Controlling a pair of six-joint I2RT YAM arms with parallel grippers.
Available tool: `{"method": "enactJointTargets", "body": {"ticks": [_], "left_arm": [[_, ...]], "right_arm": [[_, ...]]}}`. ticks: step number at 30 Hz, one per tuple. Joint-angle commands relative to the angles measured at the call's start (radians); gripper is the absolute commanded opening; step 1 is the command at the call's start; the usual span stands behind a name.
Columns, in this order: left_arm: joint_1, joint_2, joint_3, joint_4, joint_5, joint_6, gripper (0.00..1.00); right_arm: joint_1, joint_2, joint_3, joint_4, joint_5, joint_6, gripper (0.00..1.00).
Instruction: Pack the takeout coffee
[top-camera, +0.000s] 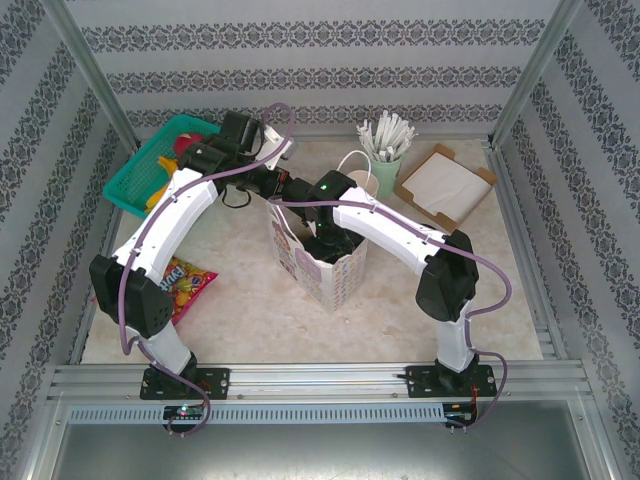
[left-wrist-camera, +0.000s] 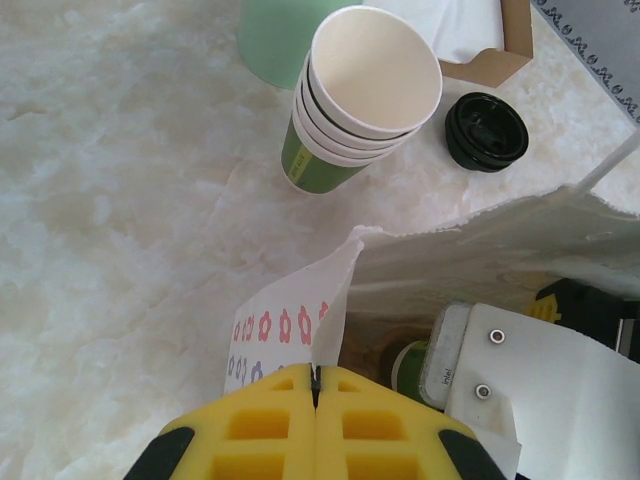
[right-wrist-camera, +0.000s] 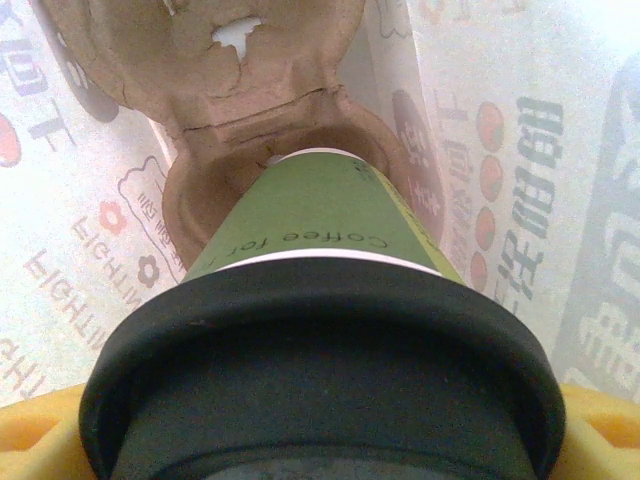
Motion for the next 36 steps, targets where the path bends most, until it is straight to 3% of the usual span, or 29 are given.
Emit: {"method": "enactJointTargets", "body": {"ticks": [1, 36], "left_arm": [[-0.005, 0.019, 0.013, 0.01, 0.028, -0.014, 0.0], [-0.005, 0.021, 0.01, 0.005, 0.035, -0.018, 0.0]], "right_arm": [[-0.008, -0.02, -0.015, 0.021, -0.014, -0.01, 0.68], [-0.015, -0.033, -0.049, 0.047, -0.077, -0.005, 0.68]]}}
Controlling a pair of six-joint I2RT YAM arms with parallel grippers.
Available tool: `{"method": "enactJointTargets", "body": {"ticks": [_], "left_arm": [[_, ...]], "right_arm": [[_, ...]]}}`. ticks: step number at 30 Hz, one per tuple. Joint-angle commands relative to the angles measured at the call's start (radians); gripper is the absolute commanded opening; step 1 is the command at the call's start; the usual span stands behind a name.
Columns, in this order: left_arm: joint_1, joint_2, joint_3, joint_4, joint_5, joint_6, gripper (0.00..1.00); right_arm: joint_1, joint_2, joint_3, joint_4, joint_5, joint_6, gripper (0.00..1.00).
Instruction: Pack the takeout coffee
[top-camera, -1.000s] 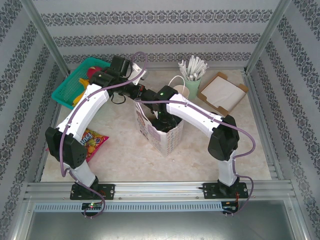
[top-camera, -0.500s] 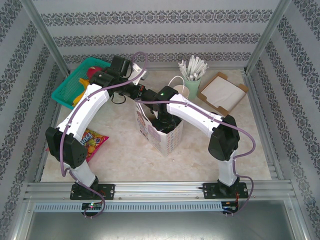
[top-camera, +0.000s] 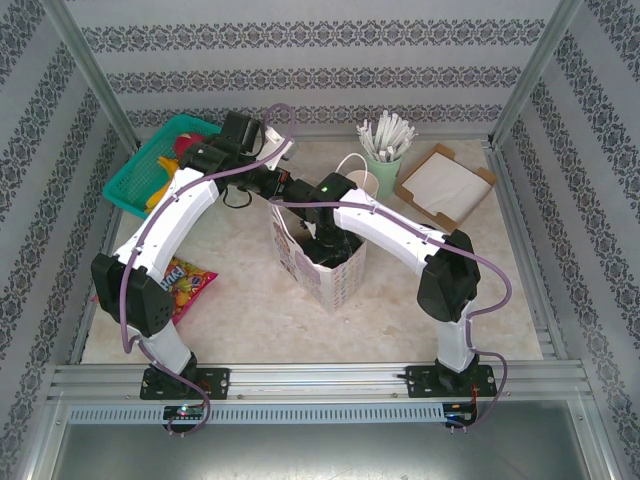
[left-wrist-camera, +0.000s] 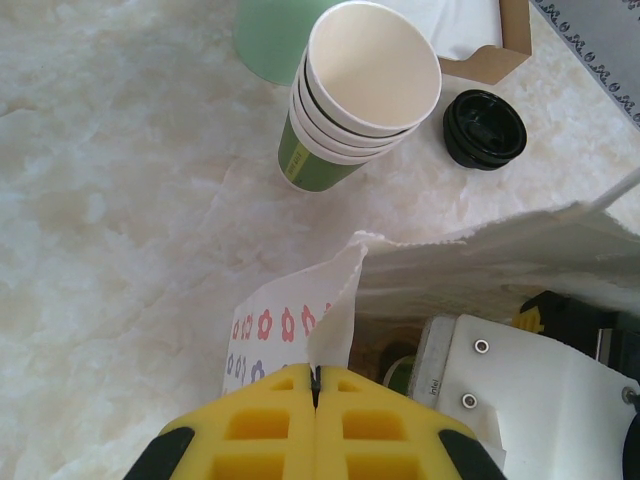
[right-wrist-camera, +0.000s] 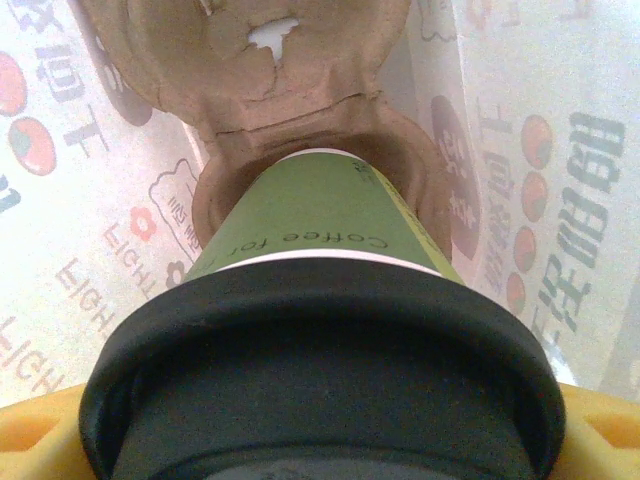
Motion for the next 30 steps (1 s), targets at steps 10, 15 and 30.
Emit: {"method": "enactJointTargets", "body": {"ticks": [10, 15, 30], "left_arm": [[-0.005, 0.013, 0.01, 0.001, 0.028, -0.018, 0.0], [-0.004, 0.013, 0.009, 0.001, 0.029, -0.018, 0.0], [-0.005, 0.015, 0.012, 0.001, 0.026, -0.017, 0.0]], "right_arm": [[-0.012, -0.023, -0.021, 0.014, -0.04, -0.007, 0.68], [-0.013, -0.026, -0.023, 0.016, -0.041, -0.007, 0.68], [-0.021, -0.025, -0.038, 0.007, -0.024, 0.007, 0.68]]}}
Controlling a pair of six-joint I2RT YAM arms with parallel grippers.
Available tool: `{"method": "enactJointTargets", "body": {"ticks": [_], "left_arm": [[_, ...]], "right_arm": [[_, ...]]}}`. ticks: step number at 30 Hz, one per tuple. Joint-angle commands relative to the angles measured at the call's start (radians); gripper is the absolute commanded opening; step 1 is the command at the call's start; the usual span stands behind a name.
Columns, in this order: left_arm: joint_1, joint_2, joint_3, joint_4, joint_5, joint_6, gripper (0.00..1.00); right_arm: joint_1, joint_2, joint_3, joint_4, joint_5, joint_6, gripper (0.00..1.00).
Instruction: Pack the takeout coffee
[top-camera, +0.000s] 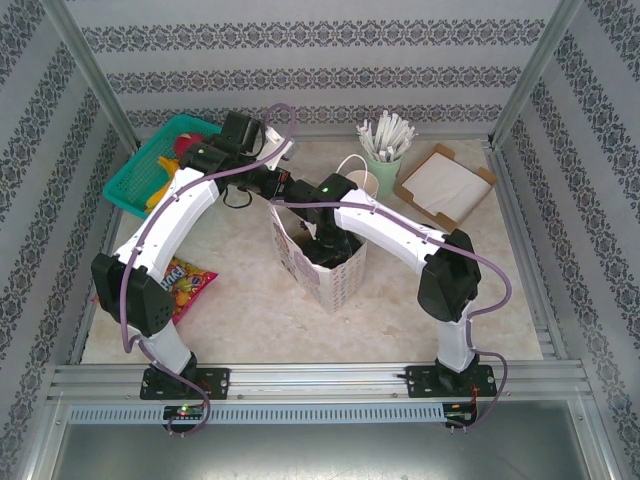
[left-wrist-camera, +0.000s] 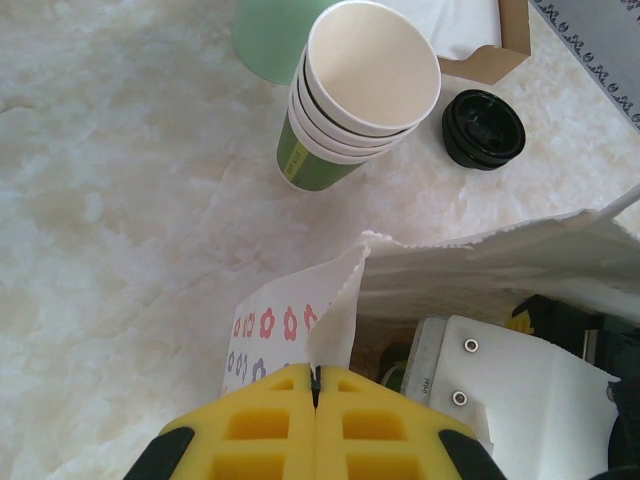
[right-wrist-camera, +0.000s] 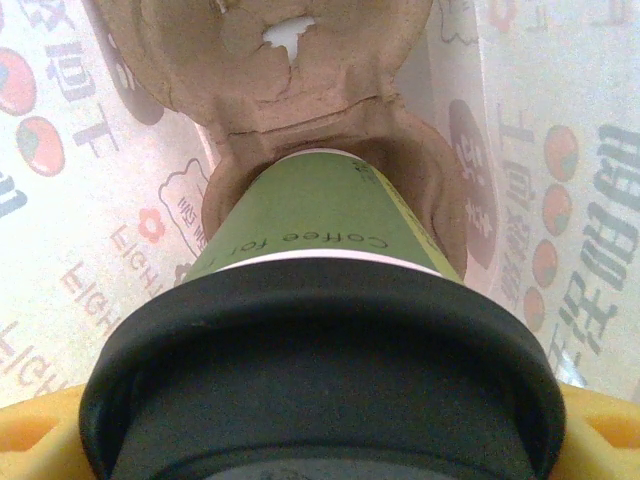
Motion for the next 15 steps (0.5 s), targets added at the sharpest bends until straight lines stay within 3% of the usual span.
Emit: {"method": "enactJointTargets", "body": {"ticks": [1, 15], "left_arm": [[-0.005, 0.013, 0.012, 0.0, 0.024, -0.014, 0.0], [-0.006, 0.02, 0.025, -0.004, 0.021, -0.013, 0.0]], "right_arm": [[-0.016, -0.021, -0.017, -0.02, 0.008, 0.008, 0.68], [-0.016, 0.013, 0.012, -0.082, 0.033, 0.006, 0.67]]}}
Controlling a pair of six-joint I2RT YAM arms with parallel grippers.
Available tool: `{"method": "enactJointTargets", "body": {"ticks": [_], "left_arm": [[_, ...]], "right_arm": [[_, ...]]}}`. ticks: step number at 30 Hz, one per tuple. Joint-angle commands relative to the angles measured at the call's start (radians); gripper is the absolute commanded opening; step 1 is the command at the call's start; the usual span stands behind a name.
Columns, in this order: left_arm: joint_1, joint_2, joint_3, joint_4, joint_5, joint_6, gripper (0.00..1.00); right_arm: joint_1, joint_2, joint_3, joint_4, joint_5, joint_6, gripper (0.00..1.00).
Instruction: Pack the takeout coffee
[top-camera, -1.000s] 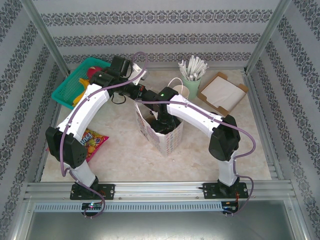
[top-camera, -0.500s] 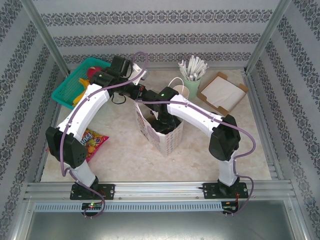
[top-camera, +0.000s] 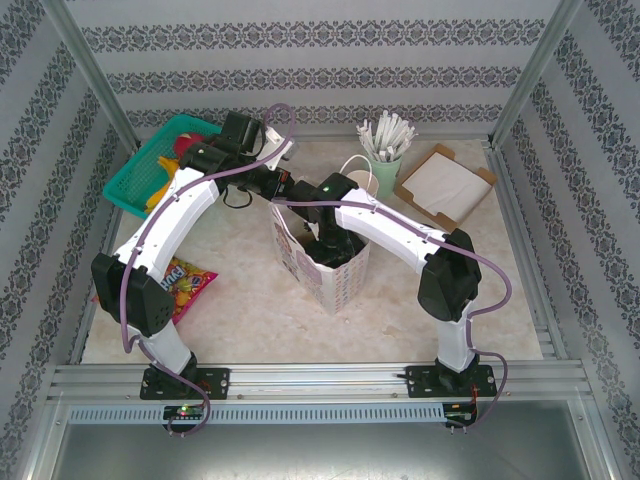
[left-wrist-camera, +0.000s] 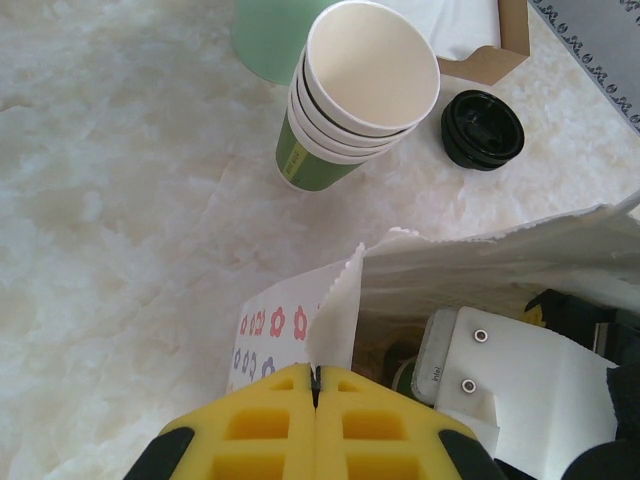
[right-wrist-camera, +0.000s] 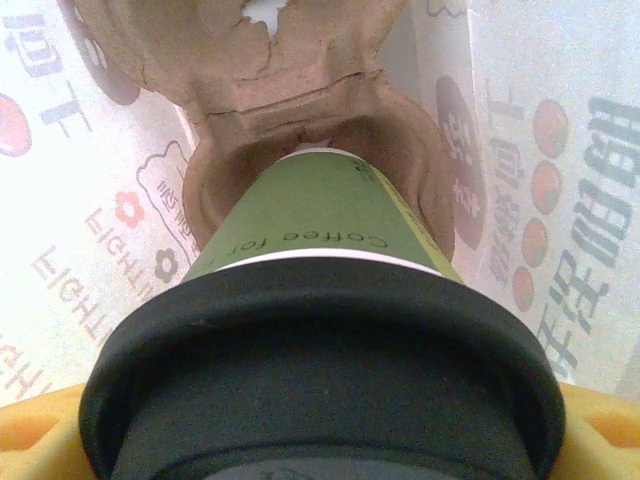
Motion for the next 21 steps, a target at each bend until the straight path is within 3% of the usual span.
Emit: {"method": "enactJointTargets", "body": {"ticks": [1, 21], "left_arm": [[-0.005, 0.02, 0.025, -0.002, 0.02, -0.009, 0.0], [-0.004, 0.021, 0.024, -0.003, 0.022, -0.012, 0.0]], "right_arm": [[-0.009, 0.013, 0.013, -0.038, 0.025, 0.001, 0.67], [-0.009, 0.01, 0.011, -0.045, 0.037, 0.011, 0.68]]}}
